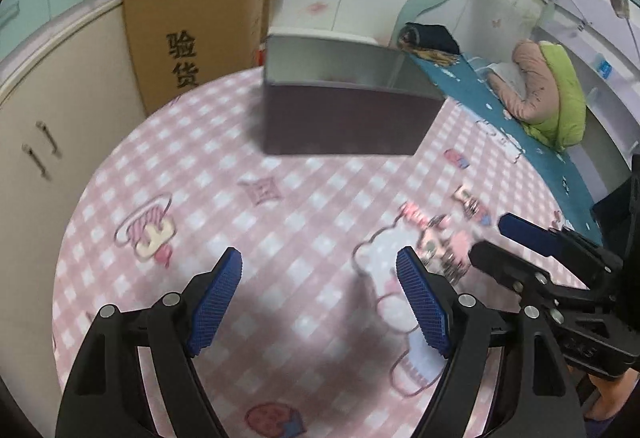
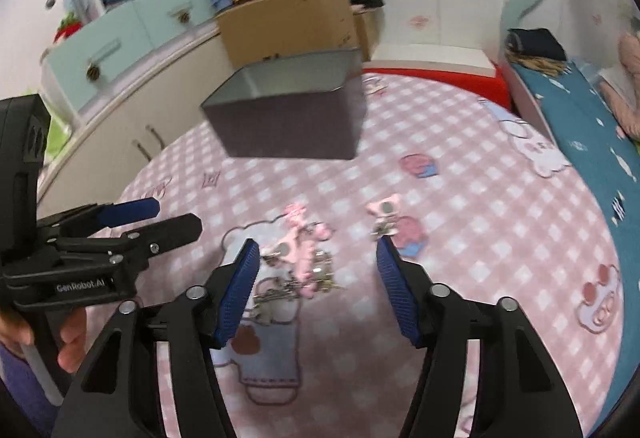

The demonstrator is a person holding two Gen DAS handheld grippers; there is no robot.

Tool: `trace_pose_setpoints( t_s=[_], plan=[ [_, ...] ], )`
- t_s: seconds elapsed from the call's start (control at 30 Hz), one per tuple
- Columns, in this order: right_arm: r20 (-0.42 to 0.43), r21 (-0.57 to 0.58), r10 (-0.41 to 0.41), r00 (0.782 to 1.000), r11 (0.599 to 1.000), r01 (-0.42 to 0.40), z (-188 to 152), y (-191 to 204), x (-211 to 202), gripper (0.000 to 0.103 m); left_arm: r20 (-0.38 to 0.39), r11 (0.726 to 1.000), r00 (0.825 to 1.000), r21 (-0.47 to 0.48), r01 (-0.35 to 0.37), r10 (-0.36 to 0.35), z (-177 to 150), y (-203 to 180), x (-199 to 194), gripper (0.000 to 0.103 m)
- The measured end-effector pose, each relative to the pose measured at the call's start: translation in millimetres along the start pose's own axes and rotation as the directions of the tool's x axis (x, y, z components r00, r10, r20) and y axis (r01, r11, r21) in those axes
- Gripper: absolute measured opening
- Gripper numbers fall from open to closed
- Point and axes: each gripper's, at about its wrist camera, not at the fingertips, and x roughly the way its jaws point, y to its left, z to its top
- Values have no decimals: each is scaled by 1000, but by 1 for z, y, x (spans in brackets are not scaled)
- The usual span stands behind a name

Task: Organize jewelry
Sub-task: 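Move the right tool to the pink charm keychains and close on one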

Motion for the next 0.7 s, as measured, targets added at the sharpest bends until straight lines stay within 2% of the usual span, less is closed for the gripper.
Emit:
trace_pose_setpoints(
  t_s=[0.03, 0.2, 0.27, 0.33, 0.47, 0.7],
  plan=[
    [-12, -1, 7, 1000, 1000, -7, 0, 2, 4, 36, -7, 1000, 1000, -12, 3, -4, -3, 4, 0, 77],
    [-26, -5, 7, 1000, 1000, -7, -3, 7, 12, 29, -21, 999, 1000, -29, 22, -23, -8, 9, -1, 77],
    [-28, -17, -6, 1000, 1000, 6, -3, 8, 13, 21, -20, 999, 999, -28, 30, -30, -8, 9, -2, 77],
    [-24, -28, -12, 1000, 1000, 12, -3, 9, 12, 10, -23, 999, 999, -26, 37, -38, -9, 8, -2, 77],
    [-9, -20, 7, 1000, 1000, -8, -2, 6, 6, 8, -35, 998, 998, -30, 52, -53, -8, 7, 1, 77],
    [112, 117, 145, 983, 981, -158, 7, -24, -38, 7, -38, 997, 997, -39, 68, -70, -3, 5, 6, 77]
  ],
)
